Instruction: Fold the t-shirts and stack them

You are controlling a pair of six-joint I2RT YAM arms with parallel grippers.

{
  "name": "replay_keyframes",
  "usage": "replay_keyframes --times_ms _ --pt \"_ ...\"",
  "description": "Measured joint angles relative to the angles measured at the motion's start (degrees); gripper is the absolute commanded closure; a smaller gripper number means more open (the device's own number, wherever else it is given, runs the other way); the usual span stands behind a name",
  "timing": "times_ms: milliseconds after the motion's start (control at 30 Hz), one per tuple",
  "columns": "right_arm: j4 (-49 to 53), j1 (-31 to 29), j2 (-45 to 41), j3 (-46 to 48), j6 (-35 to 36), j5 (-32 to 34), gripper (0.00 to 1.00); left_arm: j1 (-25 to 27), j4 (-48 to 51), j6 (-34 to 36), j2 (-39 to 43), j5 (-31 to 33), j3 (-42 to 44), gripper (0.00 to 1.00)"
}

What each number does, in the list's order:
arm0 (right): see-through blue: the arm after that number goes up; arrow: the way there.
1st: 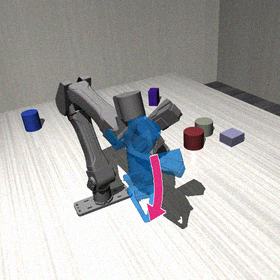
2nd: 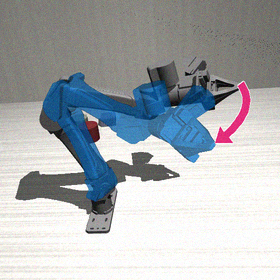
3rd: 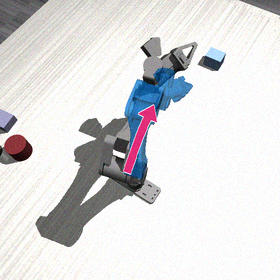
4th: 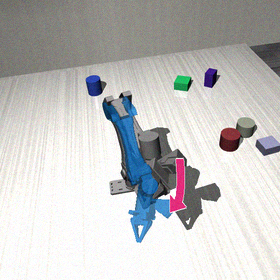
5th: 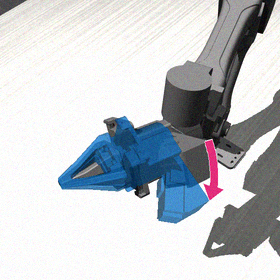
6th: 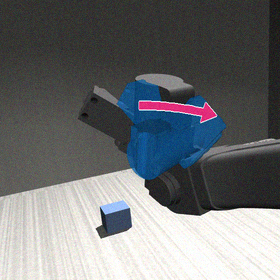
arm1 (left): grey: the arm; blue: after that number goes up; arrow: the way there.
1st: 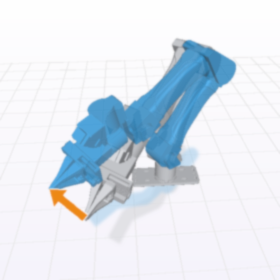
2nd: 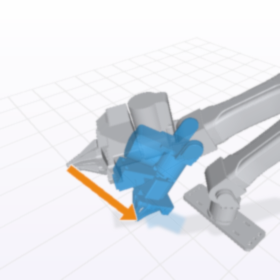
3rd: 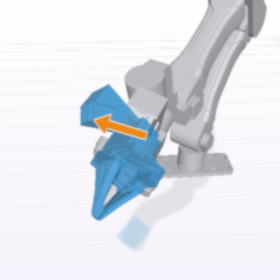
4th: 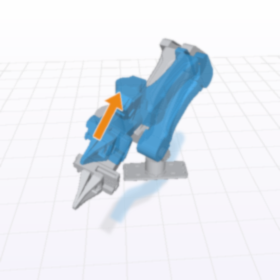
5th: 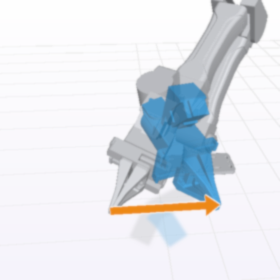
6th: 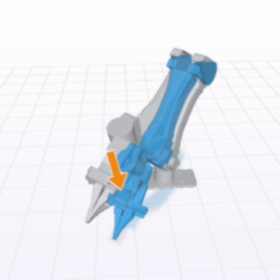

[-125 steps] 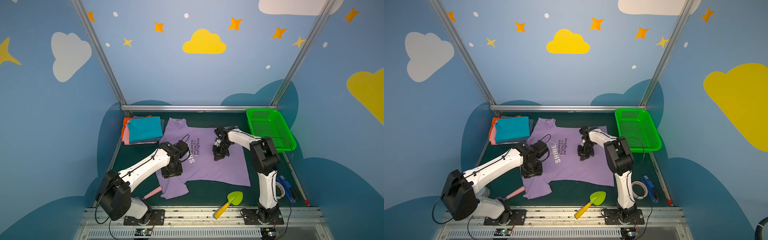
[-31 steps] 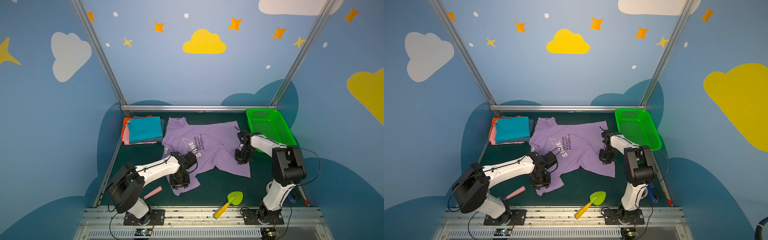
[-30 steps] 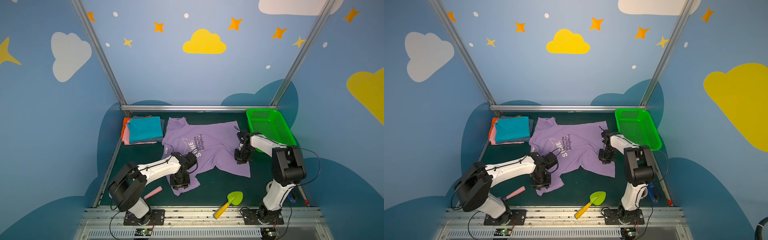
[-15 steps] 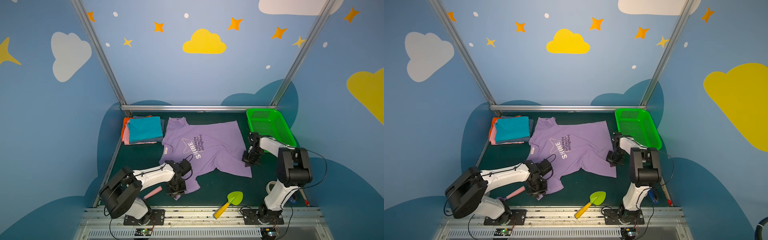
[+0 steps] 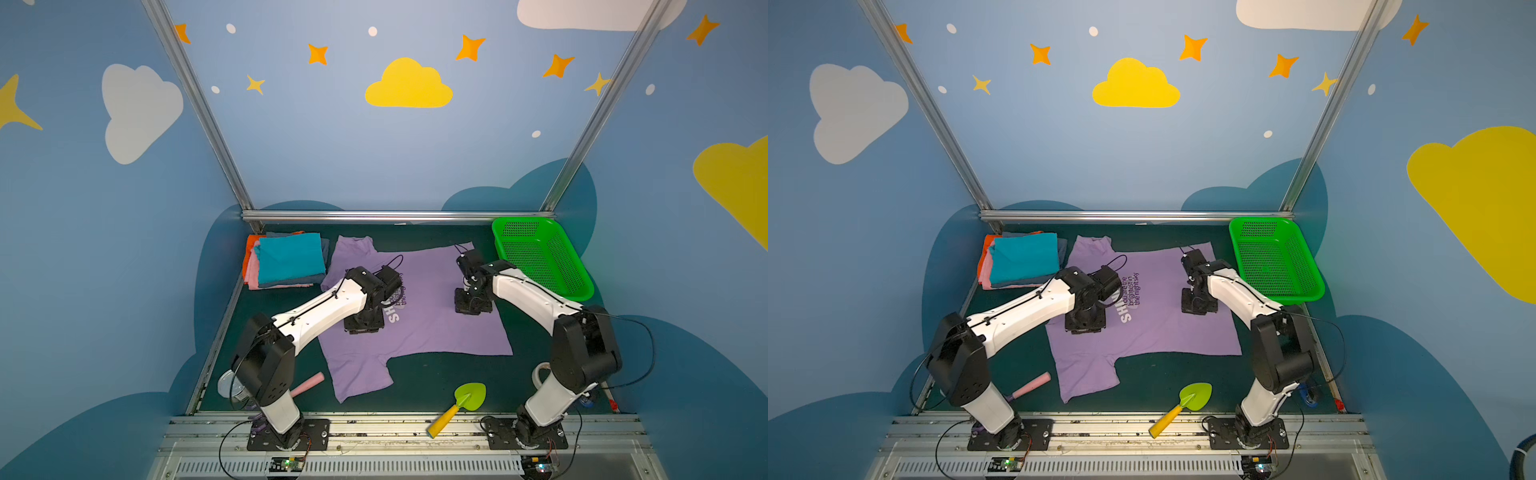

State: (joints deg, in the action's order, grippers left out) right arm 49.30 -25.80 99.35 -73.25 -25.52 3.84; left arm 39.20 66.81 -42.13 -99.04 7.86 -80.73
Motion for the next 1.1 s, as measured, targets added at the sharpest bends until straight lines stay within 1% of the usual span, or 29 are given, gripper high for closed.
replay_keyframes --times_ms 33,133,300,433,533,633,700,733,767,833,933,1033,1100 --pt "0.0 -0.6 1.5 -1.2 0.1 0.1 1.00 -1.0 -0.2 0.4 -1.4 0.6 -1.0 0.65" --pt "1.2 -2.3 6.5 -6.5 1.2 0.6 1.00 -5.4 -1.0 2.5 -6.4 1.2 -5.4 0.58" --pt "2.3 -3.0 11.2 -15.9 4.5 1.7 1.00 -12.5 -2.4 6.0 -15.3 2.3 -18.9 0.50" --pt "2.4 -2.5 12.8 -22.8 7.5 3.7 1.00 -16.2 -2.3 9.0 -24.2 3.4 -34.4 0.48" --pt "2.3 -2.1 14.4 -27.3 9.9 6.4 1.00 -18.1 -1.1 11.3 -32.6 4.2 -47.4 0.46" --pt "2.4 -1.6 17.7 -32.3 12.2 9.1 1.00 -19.8 0.9 13.1 -41.9 4.9 -60.5 0.42" --pt "2.4 -0.5 20.9 -36.2 12.9 9.4 1.00 -20.7 2.1 13.7 -47.6 5.3 -68.0 0.38" --pt "2.4 0.2 22.4 -37.7 13.0 9.1 0.97 -21.2 2.4 14.1 -50.3 5.6 -71.1 0.36" --pt "2.5 1.2 23.9 -39.3 13.0 8.5 0.93 -21.7 2.5 14.4 -52.3 5.8 -73.1 0.33" --pt "2.6 3.5 26.6 -41.8 12.6 6.9 0.83 -22.7 2.1 14.8 -54.5 6.0 -73.7 0.29" --pt "2.9 7.6 30.5 -45.5 11.6 3.8 0.71 -24.4 -0.7 15.4 -54.9 5.8 -70.4 0.24" --pt "3.5 11.1 34.1 -49.4 10.4 1.3 0.64 -25.9 -4.5 15.6 -54.9 5.3 -67.7 0.23" --pt "3.9 12.8 36.4 -51.9 10.3 0.1 0.62 -26.8 -5.9 15.6 -55.0 5.0 -67.6 0.22"
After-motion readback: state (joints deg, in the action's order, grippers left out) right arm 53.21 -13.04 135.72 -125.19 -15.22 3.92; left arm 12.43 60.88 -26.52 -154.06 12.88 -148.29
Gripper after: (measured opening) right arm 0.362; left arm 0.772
